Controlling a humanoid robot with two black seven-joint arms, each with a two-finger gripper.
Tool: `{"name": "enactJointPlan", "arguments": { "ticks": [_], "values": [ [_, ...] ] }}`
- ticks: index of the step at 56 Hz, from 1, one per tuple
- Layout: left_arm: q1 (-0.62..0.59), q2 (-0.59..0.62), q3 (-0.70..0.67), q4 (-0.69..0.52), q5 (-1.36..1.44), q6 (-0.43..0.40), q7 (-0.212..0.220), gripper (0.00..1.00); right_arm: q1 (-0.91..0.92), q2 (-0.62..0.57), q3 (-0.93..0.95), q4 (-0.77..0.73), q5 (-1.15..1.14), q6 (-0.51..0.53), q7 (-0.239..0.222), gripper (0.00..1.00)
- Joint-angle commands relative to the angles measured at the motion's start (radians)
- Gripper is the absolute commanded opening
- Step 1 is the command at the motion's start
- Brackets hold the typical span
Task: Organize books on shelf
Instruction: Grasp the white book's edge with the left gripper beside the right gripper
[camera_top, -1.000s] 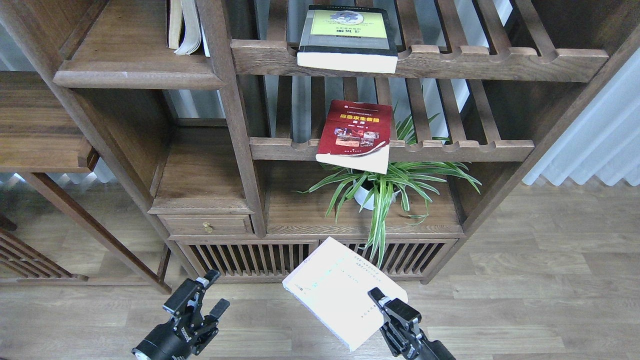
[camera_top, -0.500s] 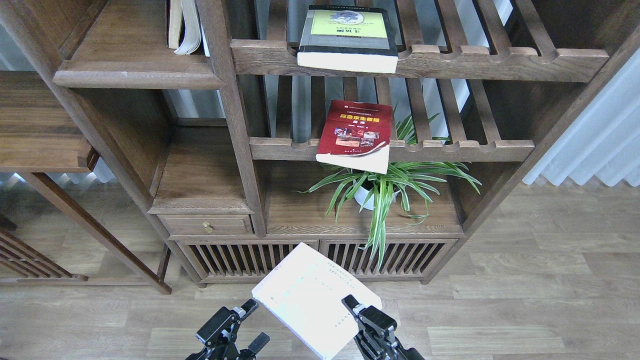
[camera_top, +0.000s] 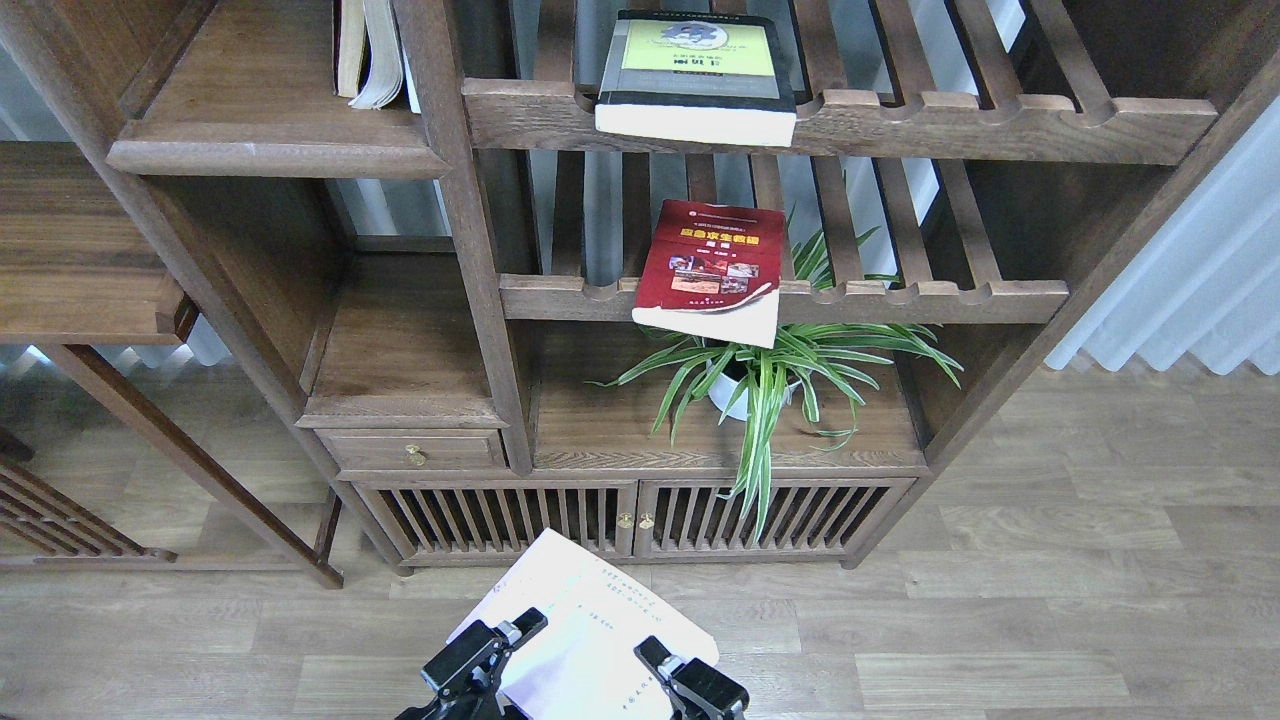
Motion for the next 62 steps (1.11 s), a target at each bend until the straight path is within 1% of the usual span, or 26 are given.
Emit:
{"name": "enactJointPlan", "arguments": {
  "ticks": [1,2,3,8,11,15,20,22,26,39,42,51,59,62],
  "values": [
    [-0.011,0.009,0.01,0.017,0.029,0.0,-0.009,0.87,-0.006,0.0,-0.001,-0.002,-0.003,0.0,0.001,0.04],
    [-0.011,0.009,0.01,0.019,0.029,0.0,-0.009,0.86,-0.006,0.0,0.001,-0.002,-0.003,0.0,0.001,0.04],
    [-0.009,0.017,0.01,0.019,0.029,0.0,-0.009,0.83,-0.006,0.0,0.001,-0.002,-0.003,0.0,0.001,0.04],
    [-0.009,0.049,0.014,0.016,0.037,0.0,-0.006,0.79,-0.006,-0.001,0.001,-0.002,-0.003,0.0,0.001,0.04],
    [-0.009,0.063,0.012,0.014,0.045,0.0,-0.006,0.74,-0.008,0.0,0.001,-0.002,-0.003,0.0,0.001,0.05],
    [-0.014,0.076,0.012,0.014,0.045,0.0,-0.006,0.63,-0.008,0.0,0.001,-0.002,-0.003,0.0,0.001,0.05],
    [-0.014,0.083,0.014,0.017,0.045,0.0,-0.006,0.57,-0.006,0.0,0.001,-0.002,-0.003,0.0,0.001,0.04],
    [-0.014,0.086,0.014,0.017,0.045,0.0,-0.006,0.56,-0.006,0.0,0.001,-0.002,-0.003,0.0,0.001,0.04],
    [-0.015,0.093,0.015,0.017,0.042,0.0,-0.006,0.52,-0.006,0.0,0.001,-0.003,-0.004,0.0,0.001,0.05],
    [-0.034,0.104,0.034,0.017,0.037,0.0,-0.006,0.52,-0.006,0.0,-0.001,-0.003,-0.005,0.0,0.001,0.05],
    [-0.034,0.106,0.038,0.017,0.036,0.0,-0.006,0.48,-0.006,0.0,-0.007,-0.005,-0.006,0.0,0.001,0.05],
    [-0.055,0.119,0.043,0.017,0.022,0.0,-0.006,0.43,-0.006,0.0,-0.01,-0.009,-0.006,0.0,0.001,0.05],
    [-0.092,0.182,0.053,0.016,0.005,0.0,-0.004,0.37,-0.005,-0.001,-0.011,-0.011,-0.006,0.0,0.001,0.05],
    [-0.129,0.233,0.099,0.016,-0.018,0.0,-0.004,0.35,-0.005,-0.006,-0.011,-0.011,-0.006,0.0,0.001,0.05]
  ]
}}
